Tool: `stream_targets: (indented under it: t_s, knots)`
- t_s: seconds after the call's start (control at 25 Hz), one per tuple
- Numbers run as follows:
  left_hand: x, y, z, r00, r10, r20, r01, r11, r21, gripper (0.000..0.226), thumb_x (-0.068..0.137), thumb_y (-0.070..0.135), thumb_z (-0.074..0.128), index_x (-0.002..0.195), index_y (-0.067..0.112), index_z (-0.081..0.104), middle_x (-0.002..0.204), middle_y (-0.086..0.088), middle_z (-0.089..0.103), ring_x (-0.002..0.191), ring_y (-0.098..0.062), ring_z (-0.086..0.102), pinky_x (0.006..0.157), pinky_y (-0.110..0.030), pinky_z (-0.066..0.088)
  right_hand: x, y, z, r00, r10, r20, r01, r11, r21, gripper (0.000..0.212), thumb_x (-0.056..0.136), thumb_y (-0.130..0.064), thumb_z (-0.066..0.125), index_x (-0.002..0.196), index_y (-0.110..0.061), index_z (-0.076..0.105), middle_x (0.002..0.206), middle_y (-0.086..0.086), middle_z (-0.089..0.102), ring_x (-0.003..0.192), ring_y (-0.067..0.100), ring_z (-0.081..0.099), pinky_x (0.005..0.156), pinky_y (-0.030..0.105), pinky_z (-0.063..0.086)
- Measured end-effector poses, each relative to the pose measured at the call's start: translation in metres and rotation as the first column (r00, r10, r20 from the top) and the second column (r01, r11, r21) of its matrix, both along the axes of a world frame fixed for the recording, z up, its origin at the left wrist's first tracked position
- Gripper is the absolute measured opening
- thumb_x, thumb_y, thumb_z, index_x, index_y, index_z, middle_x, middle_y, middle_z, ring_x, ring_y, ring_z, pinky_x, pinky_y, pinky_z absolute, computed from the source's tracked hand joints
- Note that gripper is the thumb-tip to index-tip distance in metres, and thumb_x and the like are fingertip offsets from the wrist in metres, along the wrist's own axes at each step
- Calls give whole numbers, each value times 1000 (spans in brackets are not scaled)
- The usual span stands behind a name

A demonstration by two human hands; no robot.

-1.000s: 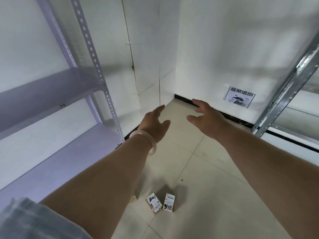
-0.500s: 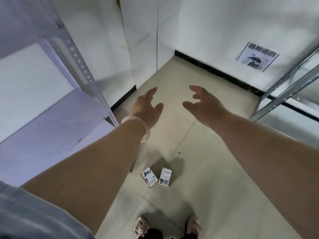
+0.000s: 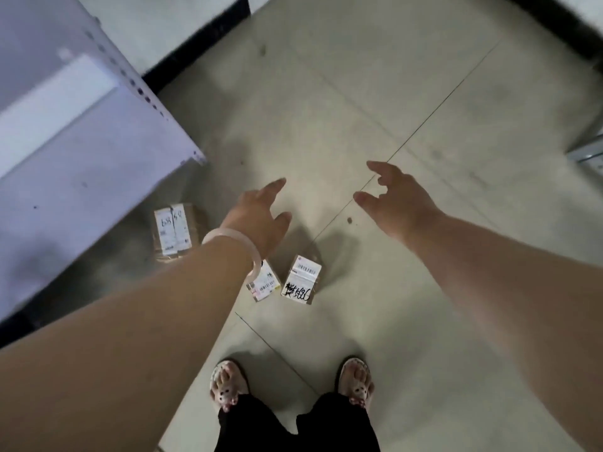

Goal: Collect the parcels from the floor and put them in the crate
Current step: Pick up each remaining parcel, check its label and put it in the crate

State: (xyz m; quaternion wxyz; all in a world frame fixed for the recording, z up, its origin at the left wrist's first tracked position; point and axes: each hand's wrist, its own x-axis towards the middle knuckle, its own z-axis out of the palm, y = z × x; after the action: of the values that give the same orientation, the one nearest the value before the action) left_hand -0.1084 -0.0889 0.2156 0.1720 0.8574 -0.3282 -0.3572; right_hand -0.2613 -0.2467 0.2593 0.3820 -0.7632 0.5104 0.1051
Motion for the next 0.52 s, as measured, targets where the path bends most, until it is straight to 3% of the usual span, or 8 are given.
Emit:
stream_targets:
  t_s: [0.12, 0.28, 0.4, 0.52]
  knots:
    - [-29, 12, -115, 995, 72, -66, -68, 996, 64, 64, 87, 32, 54, 146, 34, 30, 141, -5, 42, 126, -23, 46, 108, -35, 35, -17, 20, -124, 996, 51, -75, -43, 993, 106, 63, 89, -37, 61, 144, -35, 32, 147, 9, 39, 124, 24, 52, 103, 35, 42]
    - [-80, 39, -240, 992, -36, -123, 52, 990, 129, 65, 90, 28, 53, 149, 25, 27, 146, -3, 40, 135, -22, 34, 112, -35, 28, -52, 78, -251, 989, 32, -144, 5, 968, 250, 64, 90, -34, 61, 146, -34, 30, 145, 8, 39, 124, 25, 51, 97, 26, 40]
    - [-97, 47, -296, 987, 73, -141, -50, 986, 162, 65, 90, 25, 55, 148, 26, 26, 139, -6, 44, 129, -25, 41, 109, -39, 33, -66, 105, -314, 985, -78, -153, 123, 943, 309, 61, 91, -30, 61, 144, -36, 32, 138, 6, 44, 110, 20, 55, 82, 20, 36]
    - [-103, 44, -319, 987, 86, -133, -53, 970, 237, 74, 90, 26, 56, 151, 25, 15, 137, -9, 44, 126, -29, 44, 107, -44, 36, -68, 110, -350, 973, -173, -151, 216, 913, 346, 64, 91, -28, 61, 146, -32, 28, 136, 3, 49, 115, 21, 56, 79, 19, 34]
